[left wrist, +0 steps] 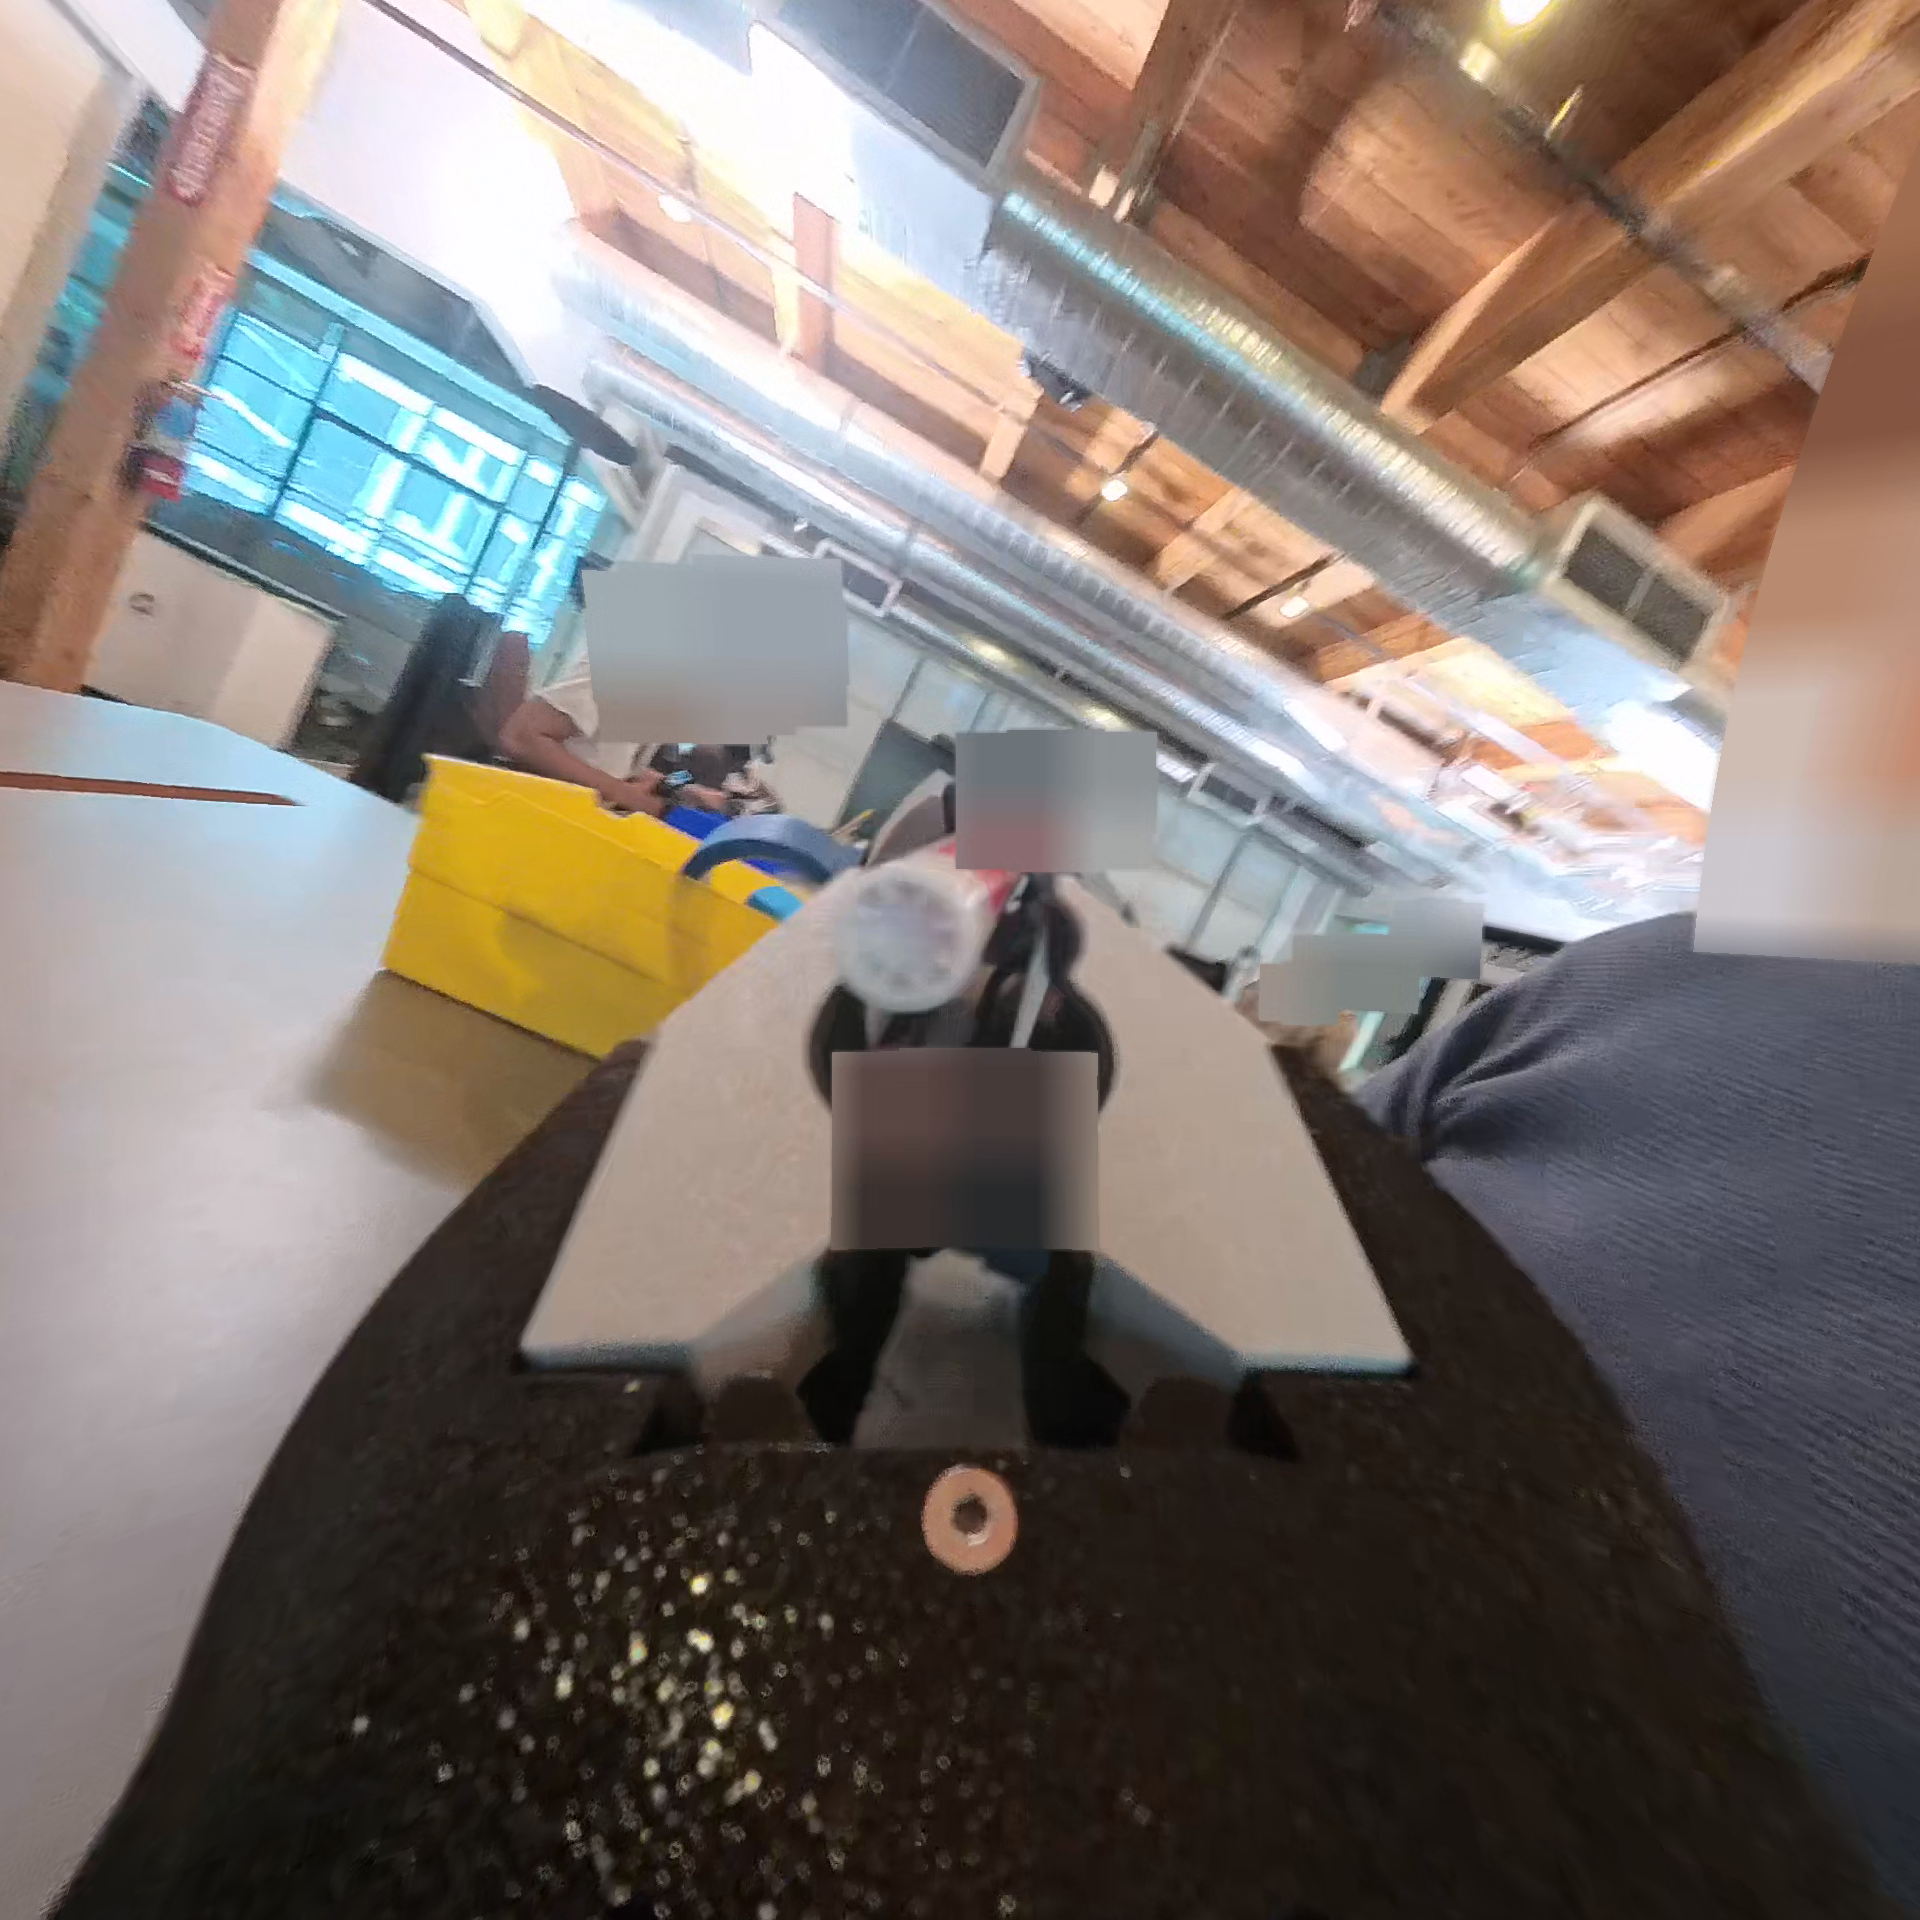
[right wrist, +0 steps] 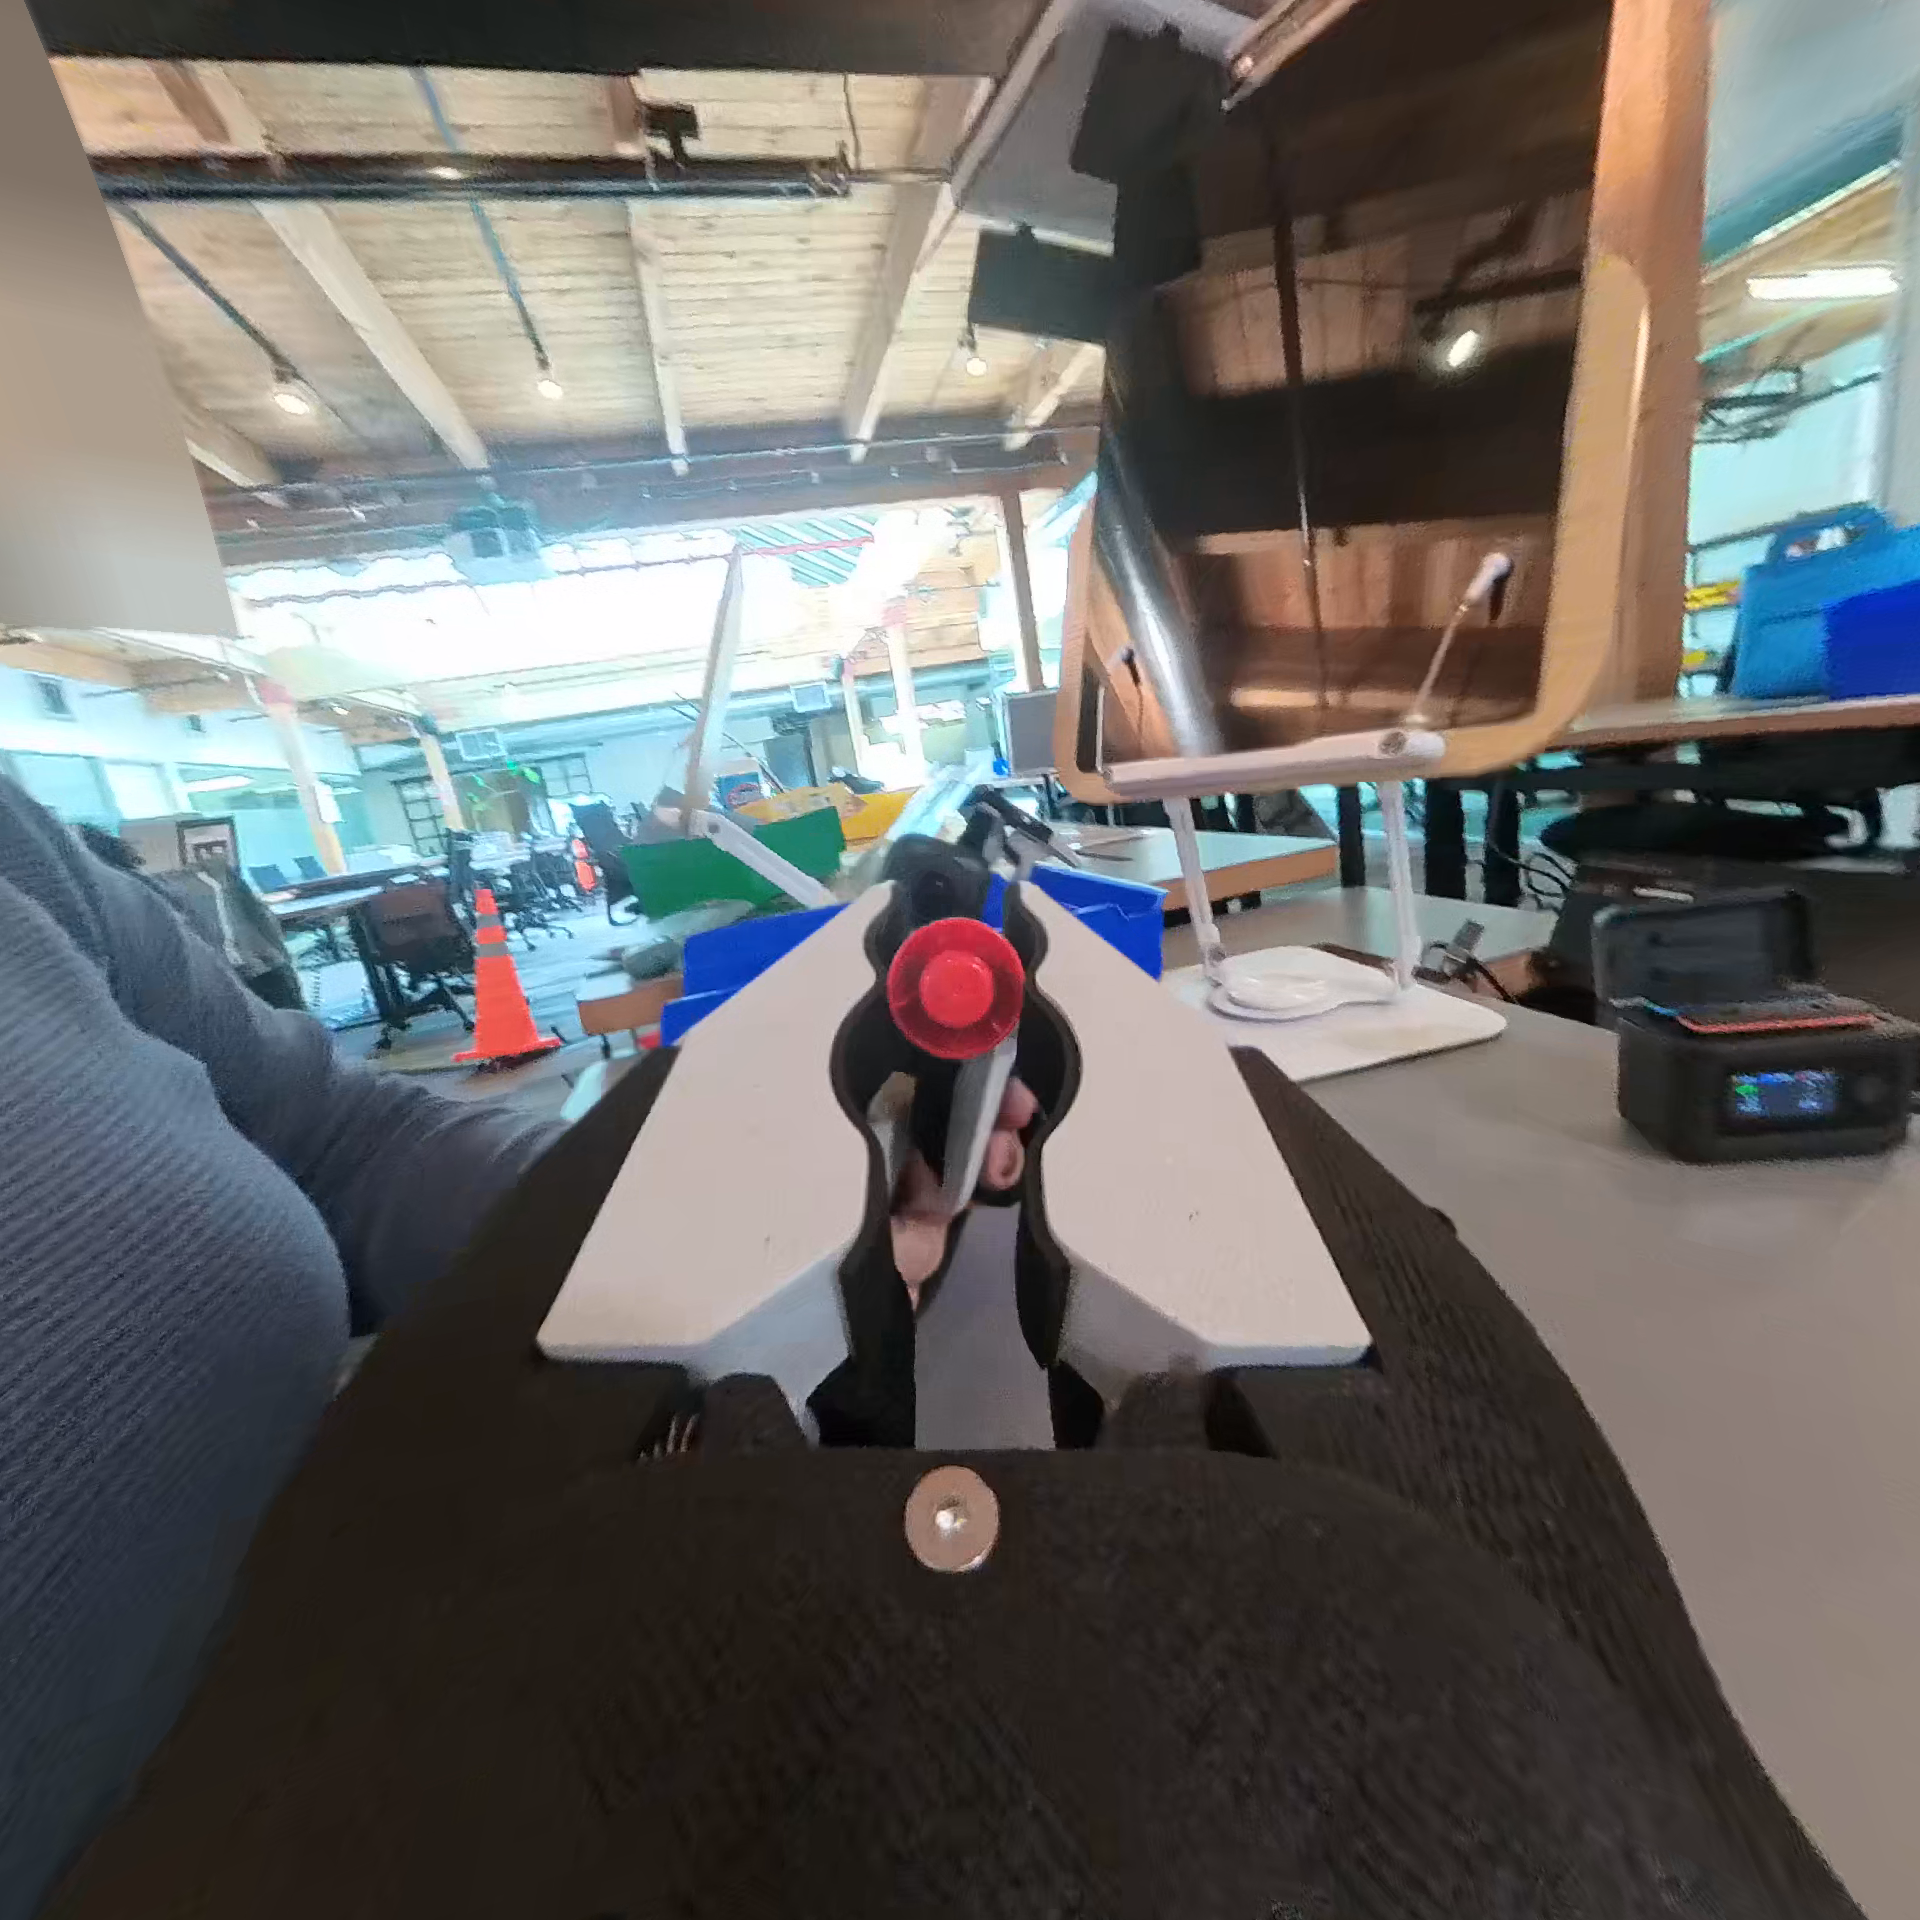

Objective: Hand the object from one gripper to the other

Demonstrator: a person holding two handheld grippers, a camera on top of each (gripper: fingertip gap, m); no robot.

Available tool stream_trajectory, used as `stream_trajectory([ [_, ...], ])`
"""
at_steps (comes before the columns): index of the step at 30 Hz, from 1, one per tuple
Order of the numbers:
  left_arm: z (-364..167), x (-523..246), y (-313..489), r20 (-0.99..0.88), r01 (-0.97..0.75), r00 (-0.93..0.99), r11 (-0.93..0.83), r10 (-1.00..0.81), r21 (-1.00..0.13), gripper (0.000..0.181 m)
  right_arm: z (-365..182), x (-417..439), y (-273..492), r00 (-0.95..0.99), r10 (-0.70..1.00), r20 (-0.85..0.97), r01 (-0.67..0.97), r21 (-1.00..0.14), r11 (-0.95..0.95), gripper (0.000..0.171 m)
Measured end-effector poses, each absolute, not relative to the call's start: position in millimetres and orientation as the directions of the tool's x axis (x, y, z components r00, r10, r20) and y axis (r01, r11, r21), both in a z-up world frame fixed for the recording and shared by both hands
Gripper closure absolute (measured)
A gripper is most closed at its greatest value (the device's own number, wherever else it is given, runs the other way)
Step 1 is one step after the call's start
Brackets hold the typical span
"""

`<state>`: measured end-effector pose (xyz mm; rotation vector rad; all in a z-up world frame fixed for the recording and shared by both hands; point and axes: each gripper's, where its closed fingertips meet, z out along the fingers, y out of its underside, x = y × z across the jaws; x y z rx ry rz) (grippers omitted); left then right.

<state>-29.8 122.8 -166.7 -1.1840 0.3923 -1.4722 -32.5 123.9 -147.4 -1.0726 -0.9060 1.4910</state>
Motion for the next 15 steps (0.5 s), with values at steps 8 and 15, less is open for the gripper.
stream_trajectory([
  [8,-196,-64,163,-0.096,0.019,0.81,0.19,-0.579,-0.982,0.117,-157,11,148,0.321,0.946,0.056,0.28,-0.959,-0.039,0.155],
  [15,-211,-49,164,-0.253,-0.151,0.793,0.224,-0.555,-0.963,0.124,-122,150,197,0.756,0.613,0.232,0.388,-0.912,-0.133,0.155],
])
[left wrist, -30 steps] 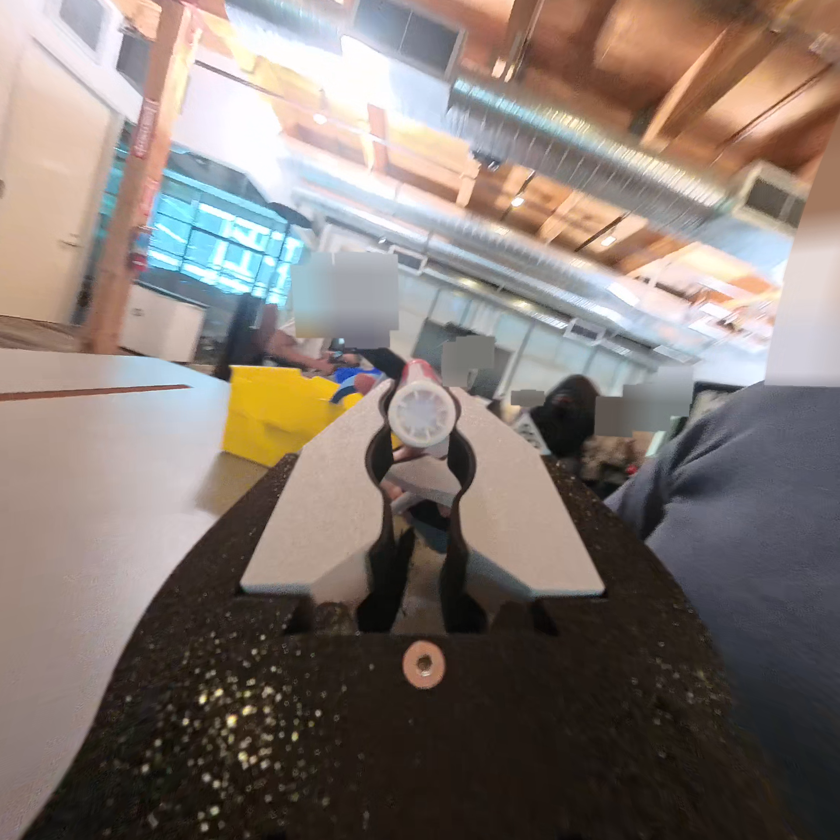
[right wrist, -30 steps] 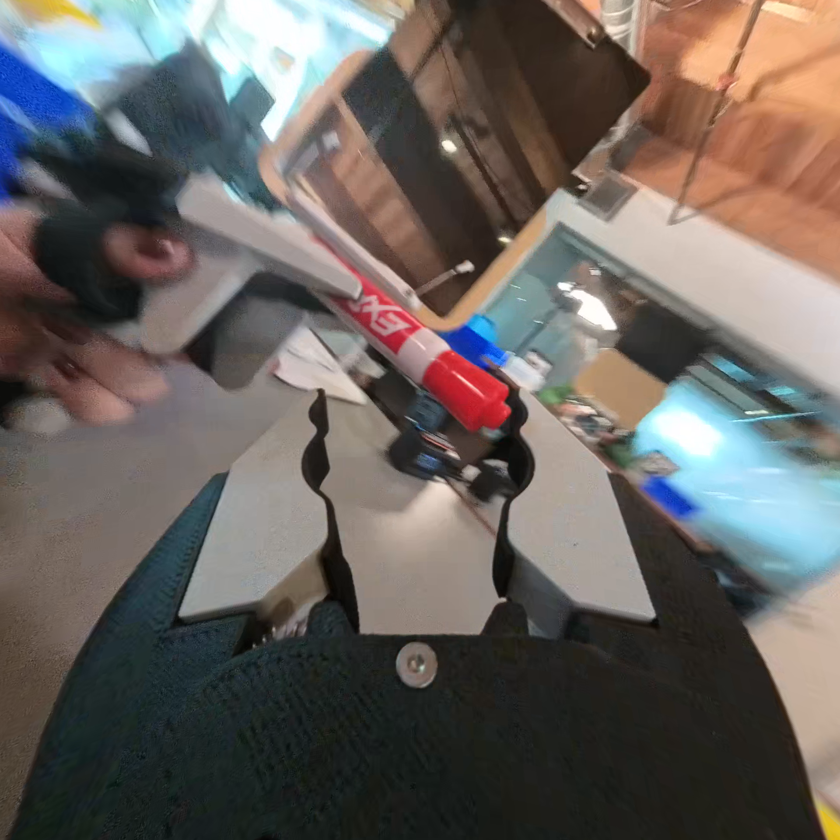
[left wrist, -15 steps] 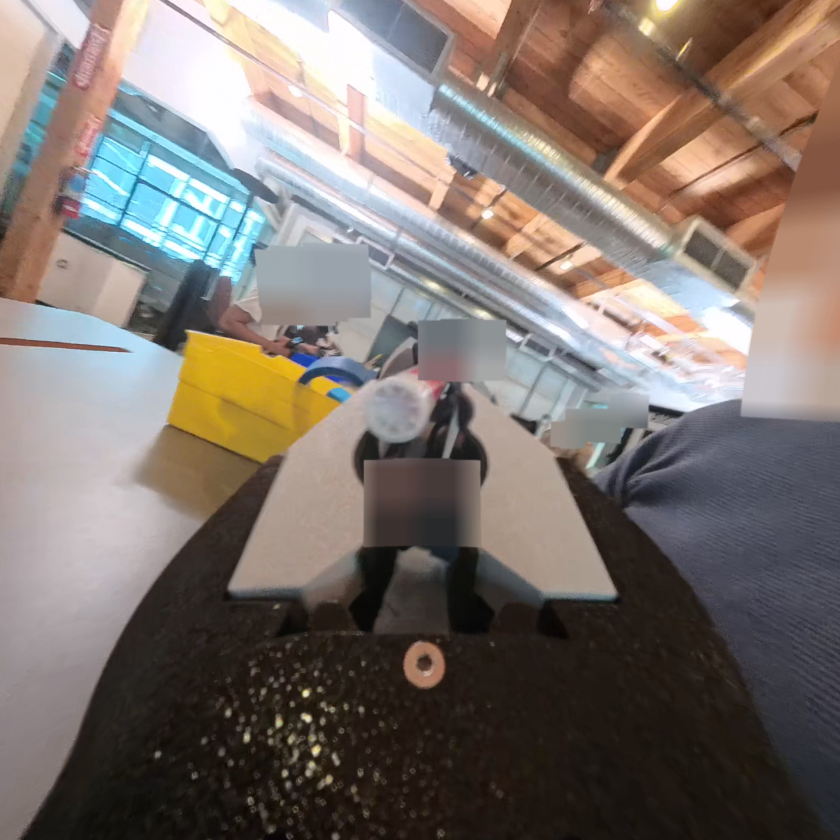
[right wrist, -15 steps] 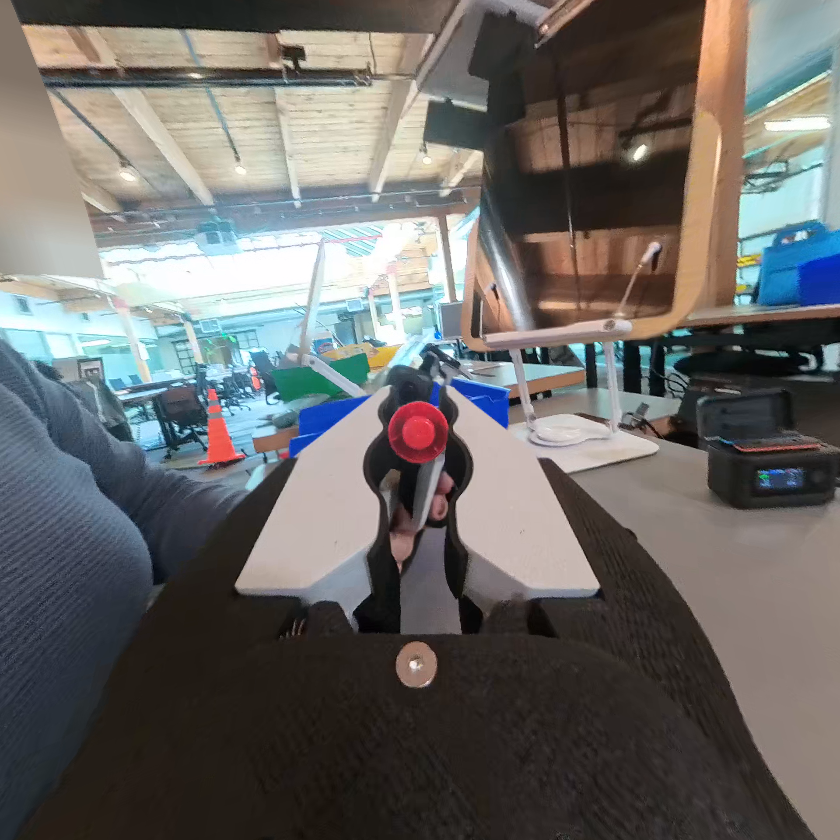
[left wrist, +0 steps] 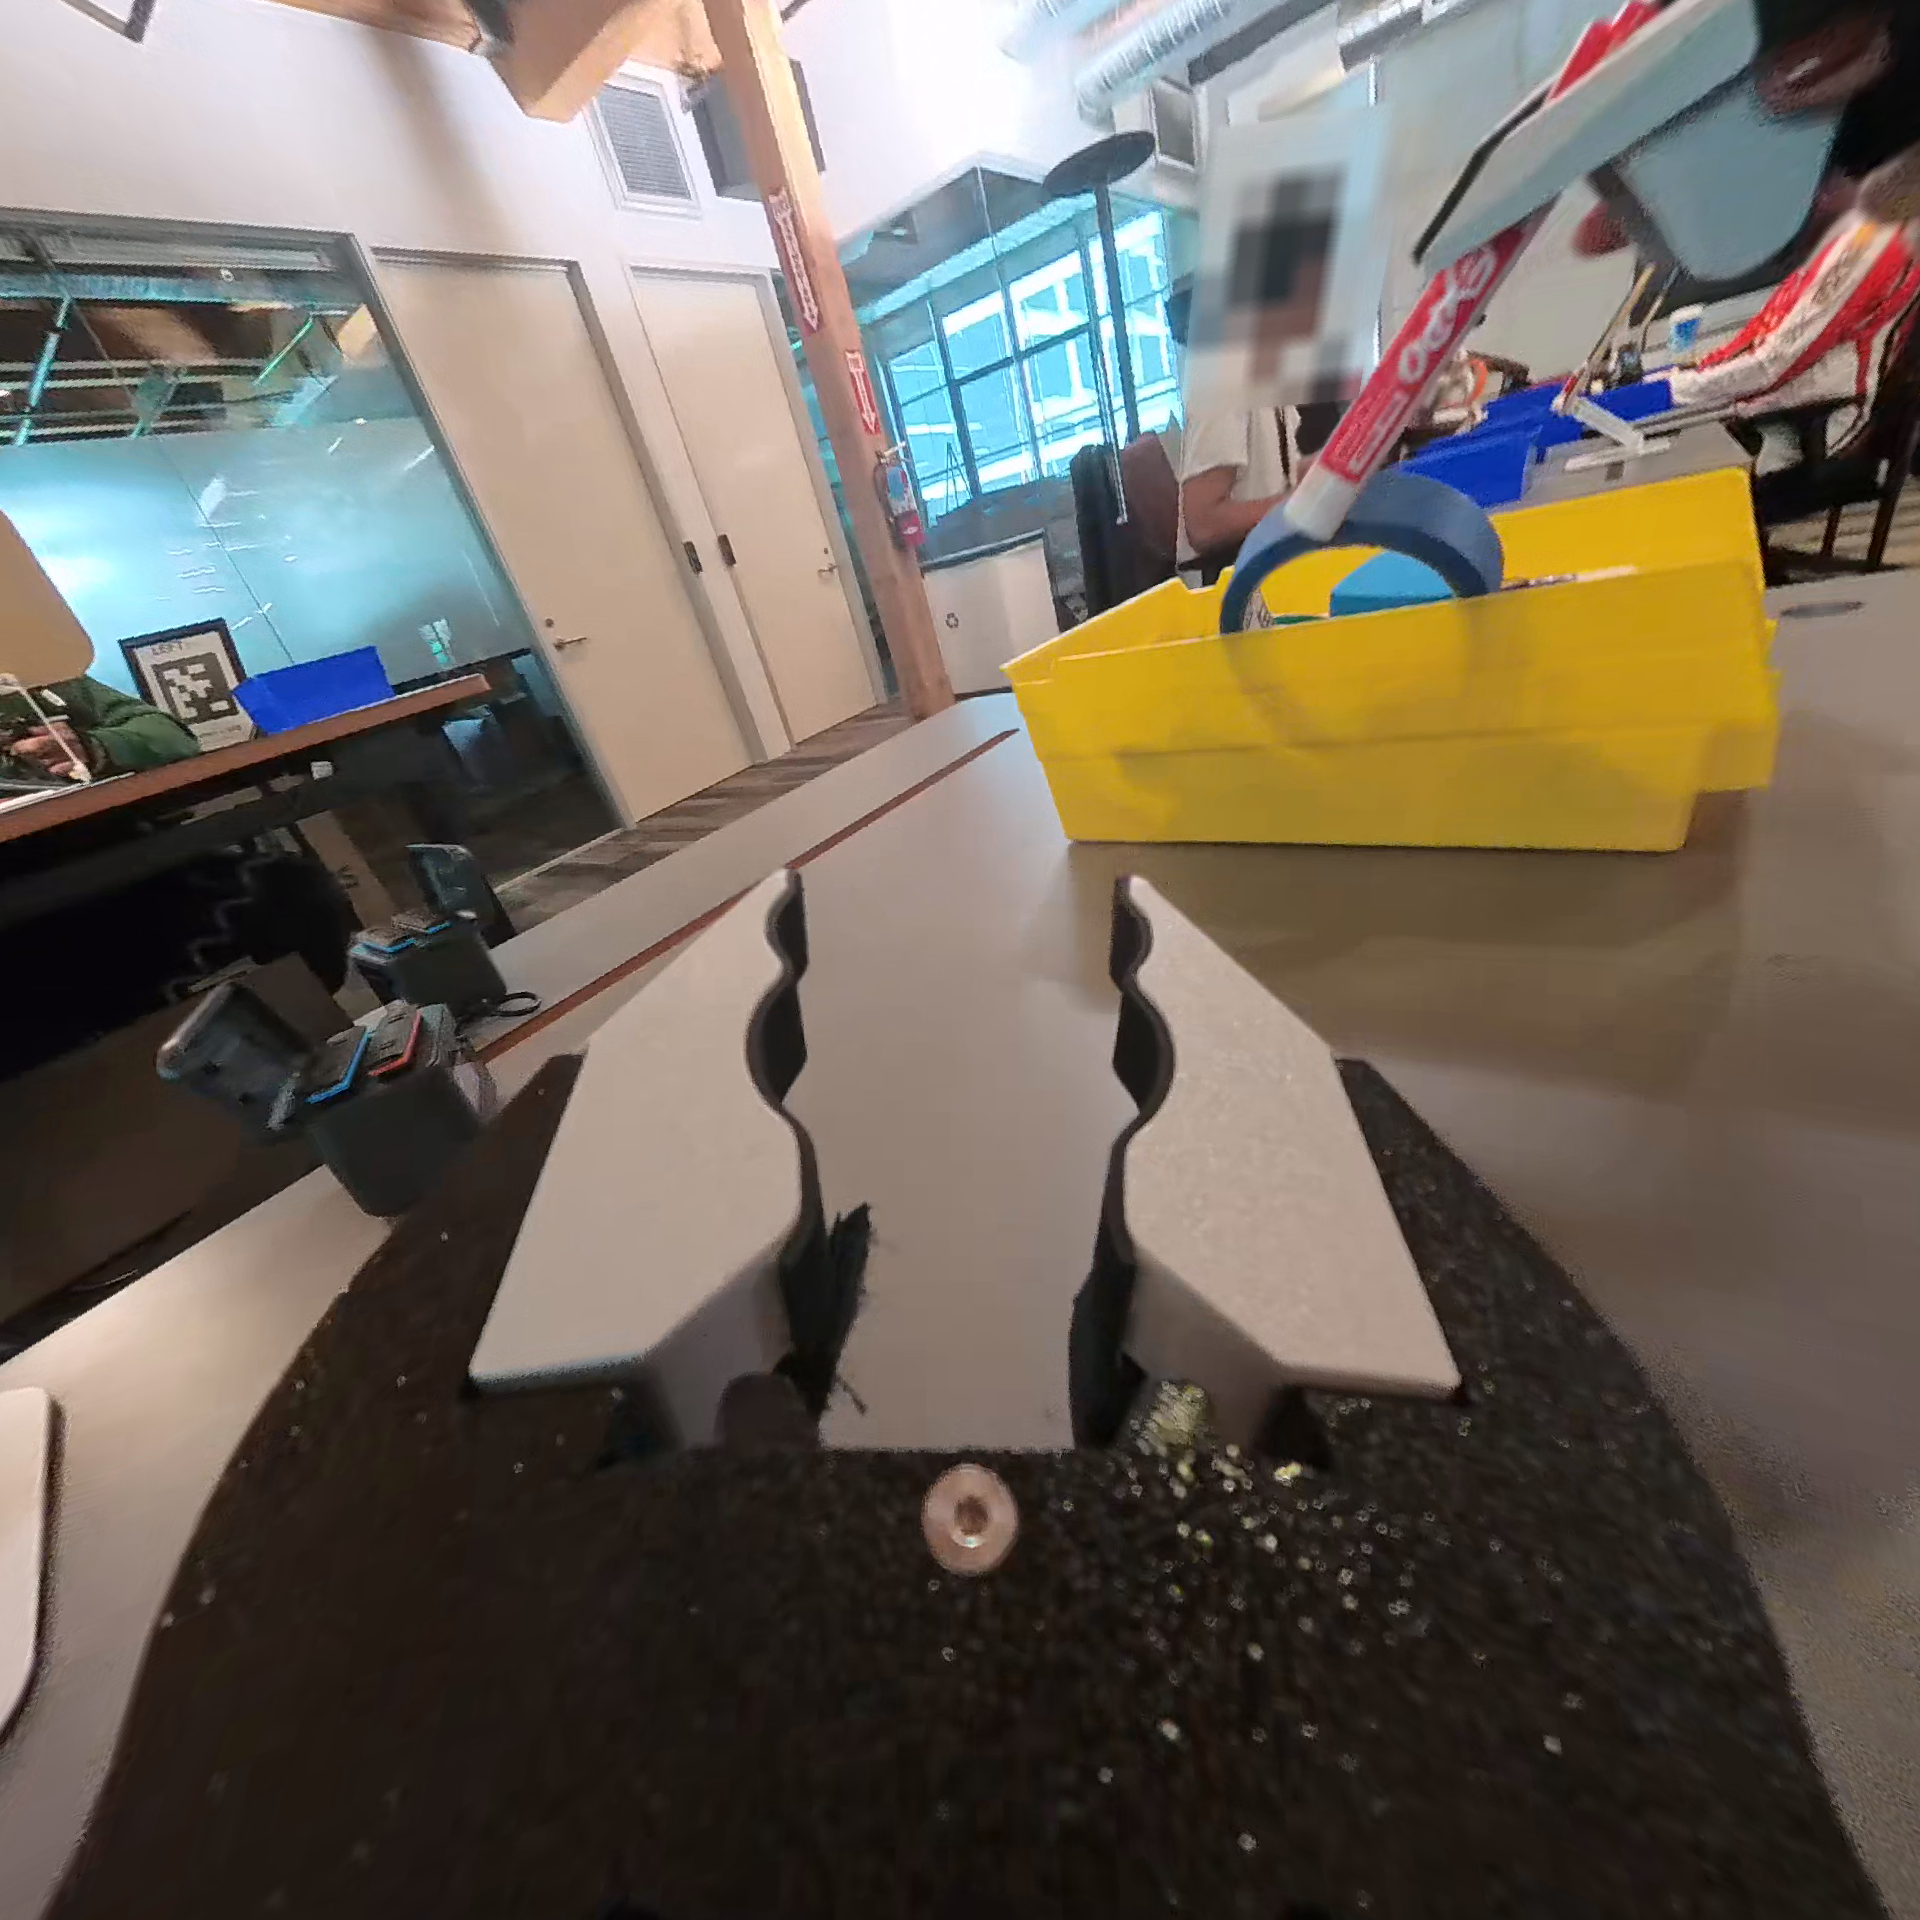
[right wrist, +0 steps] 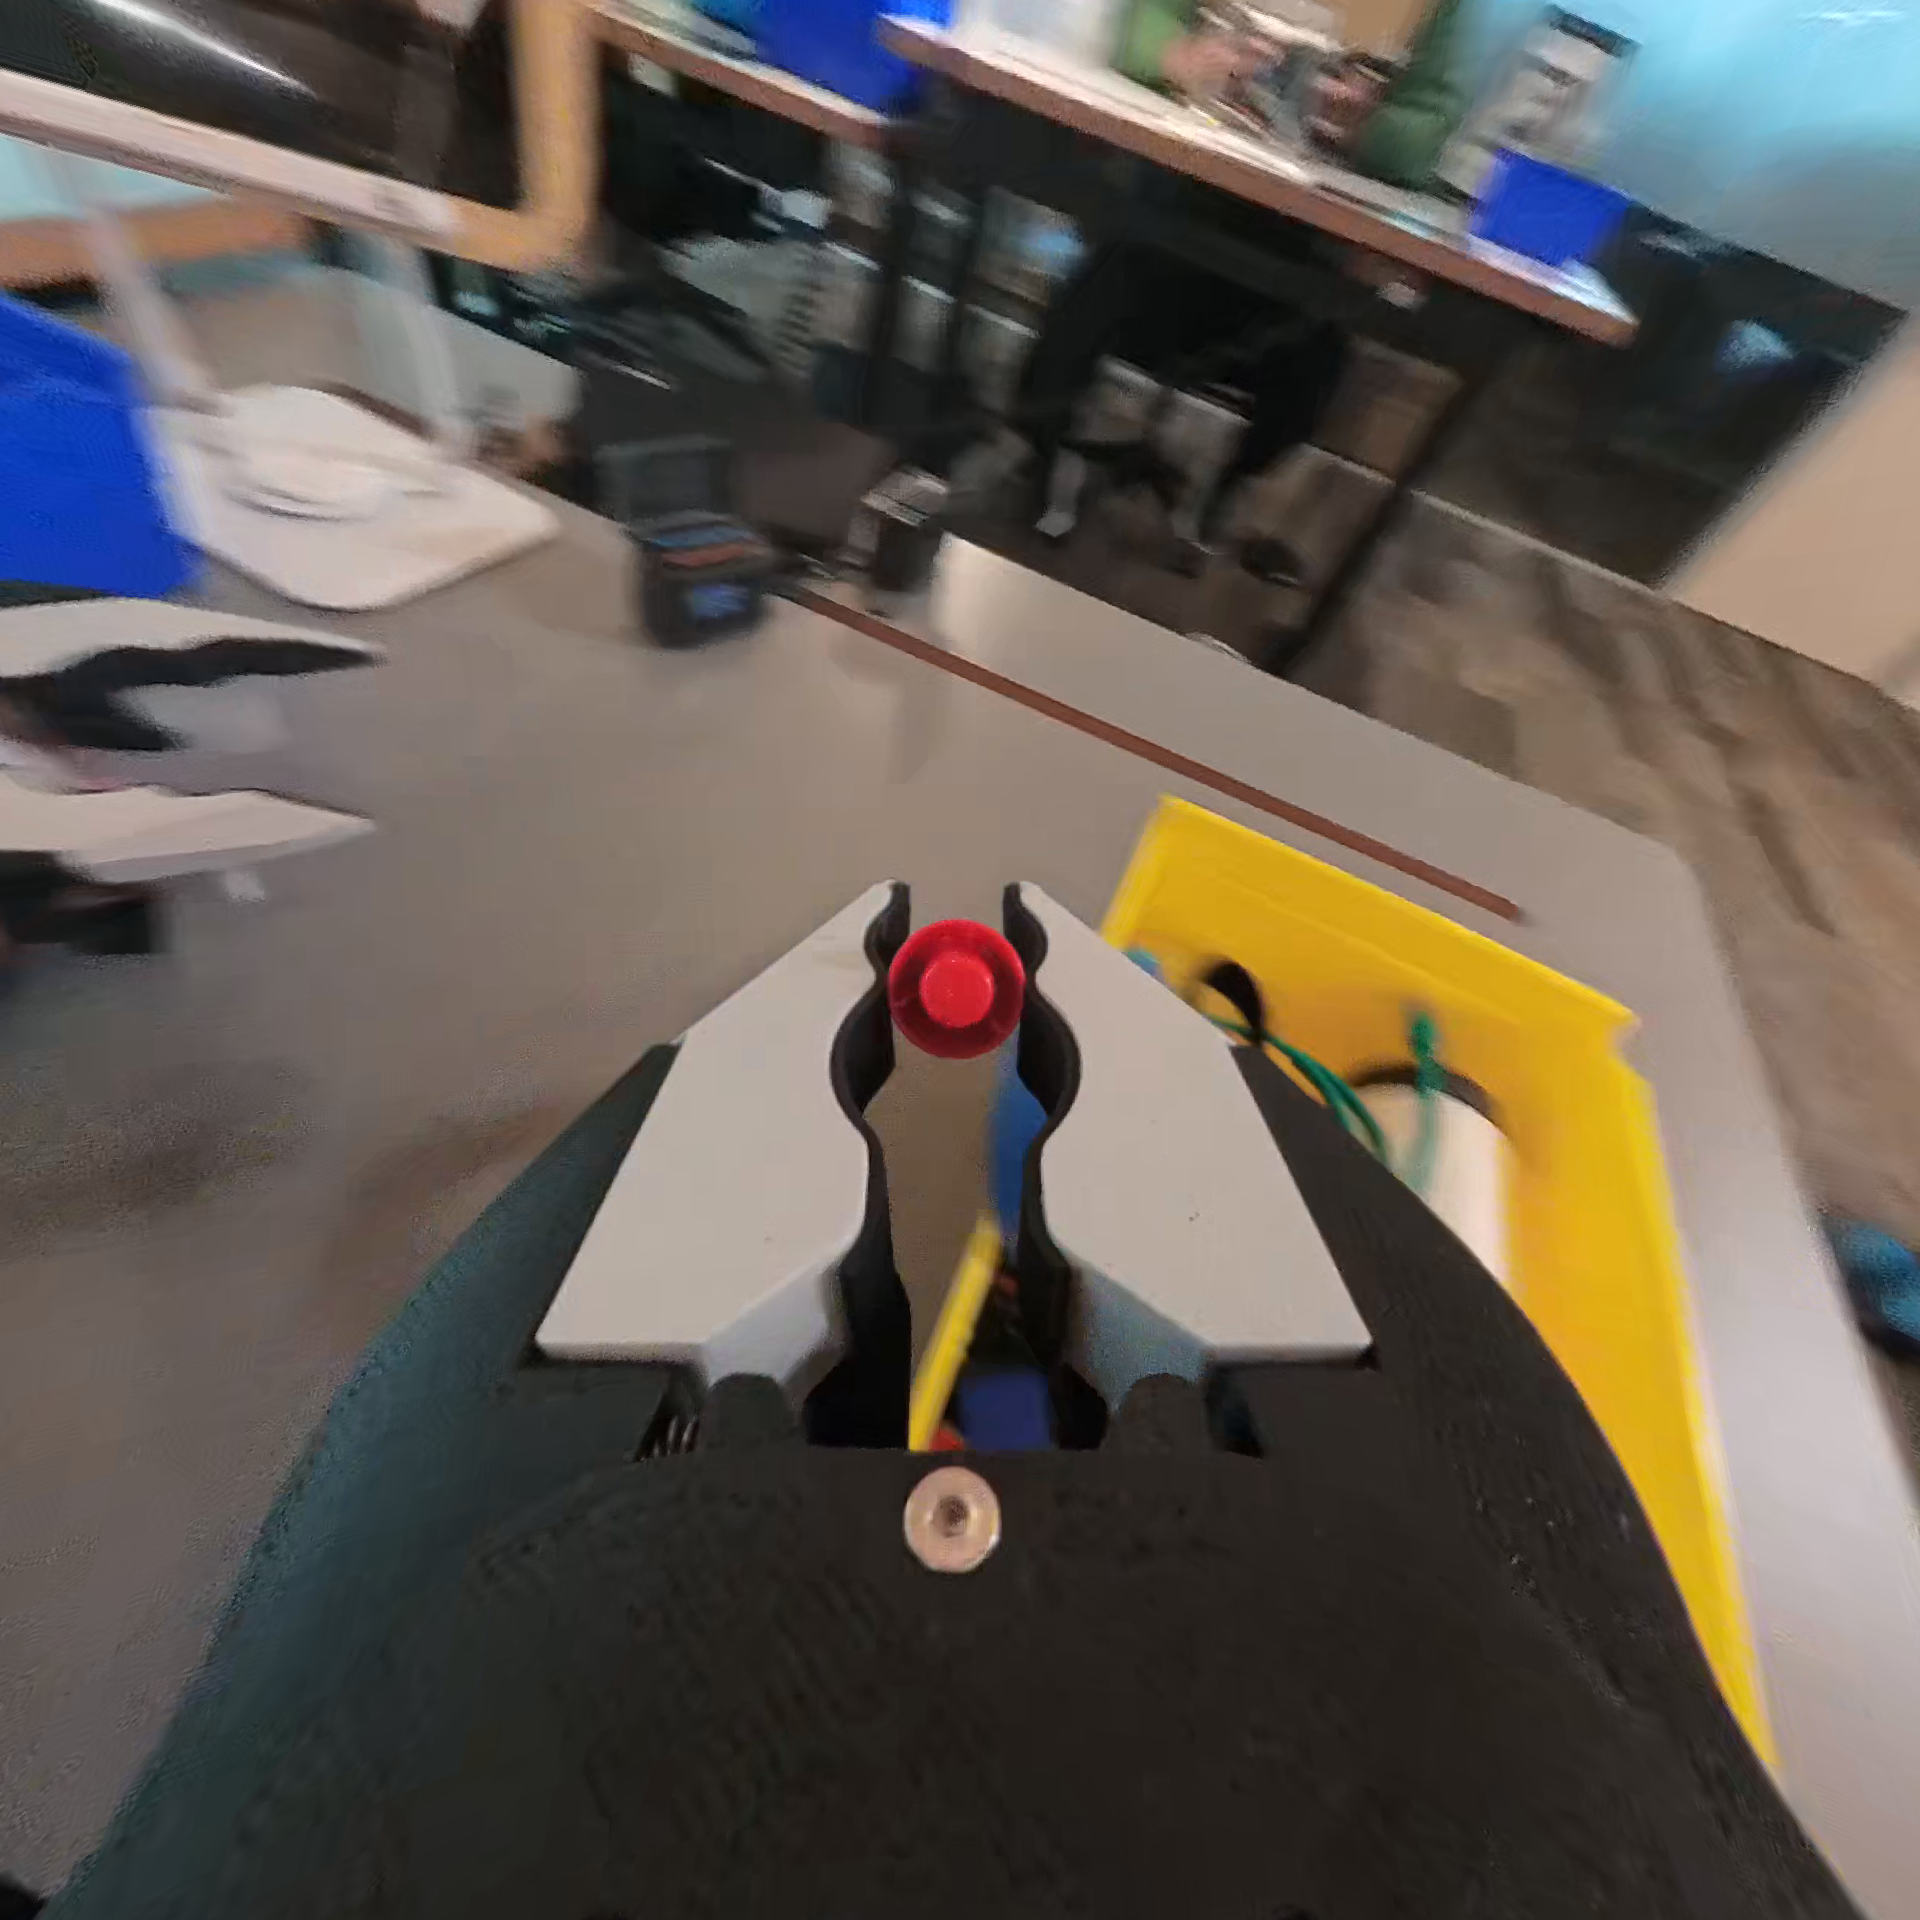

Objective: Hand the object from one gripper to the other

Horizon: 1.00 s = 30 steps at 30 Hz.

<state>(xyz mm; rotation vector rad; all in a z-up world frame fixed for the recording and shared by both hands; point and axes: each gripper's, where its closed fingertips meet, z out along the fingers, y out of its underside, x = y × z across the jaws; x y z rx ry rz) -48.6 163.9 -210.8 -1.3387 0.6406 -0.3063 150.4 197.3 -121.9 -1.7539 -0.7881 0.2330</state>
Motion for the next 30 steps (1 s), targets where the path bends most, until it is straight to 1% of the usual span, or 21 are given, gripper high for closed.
stream_trajectory([
  [1,-212,-47,164,-0.268,-0.168,0.79,0.226,-0.551,-0.96,0.126,-124,164,202,0.772,0.599,0.215,0.386,-0.906,-0.172,0.154],
  [4,-214,-44,163,-0.292,-0.193,0.782,0.232,-0.551,-0.953,0.128,-115,182,222,0.76,0.636,0.131,0.361,-0.899,-0.247,0.154],
  [7,-215,-42,162,-0.303,-0.203,0.774,0.236,-0.556,-0.95,0.13,-97,201,259,0.777,0.616,0.129,0.376,-0.88,-0.29,0.154],
  [9,-216,-41,162,-0.308,-0.208,0.772,0.237,-0.556,-0.949,0.131,-92,196,277,0.746,0.662,0.078,0.391,-0.856,-0.339,0.154],
  [11,-217,-41,161,-0.309,-0.211,0.77,0.234,-0.559,-0.949,0.132,-95,192,297,0.732,0.677,0.075,0.444,-0.807,-0.39,0.154],
  [14,-217,-40,161,-0.313,-0.215,0.767,0.235,-0.559,-0.948,0.133,-110,188,321,0.72,0.686,0.104,0.542,-0.701,-0.462,0.154],
  [16,-217,-40,161,-0.315,-0.218,0.765,0.234,-0.562,-0.947,0.133,-119,191,335,0.732,0.667,0.14,0.581,-0.641,-0.502,0.154],
  [19,-218,-39,160,-0.32,-0.225,0.762,0.233,-0.563,-0.946,0.133,-122,193,348,0.744,0.639,0.195,0.602,-0.608,-0.517,0.133],
  [20,-218,-39,160,-0.321,-0.227,0.761,0.232,-0.564,-0.946,0.133,-120,190,349,0.747,0.635,0.198,0.6,-0.613,-0.514,0.129],
  [22,-219,-38,161,-0.323,-0.231,0.76,0.23,-0.564,-0.945,0.134,-114,186,349,0.754,0.619,0.222,0.593,-0.635,-0.495,0.126],
  [25,-218,-41,161,-0.32,-0.227,0.768,0.231,-0.555,-0.946,0.134,-98,163,340,0.76,0.599,0.252,0.561,-0.72,-0.408,0.126],
  [28,-214,-46,163,-0.301,-0.207,0.787,0.23,-0.538,-0.951,0.135,-80,103,312,0.717,0.64,0.277,0.485,-0.857,-0.172,0.128],
  [30,-211,-52,164,-0.285,-0.19,0.803,0.229,-0.524,-0.955,0.135,-77,58,287,0.679,0.667,0.306,0.394,-0.919,0.021,0.13],
])
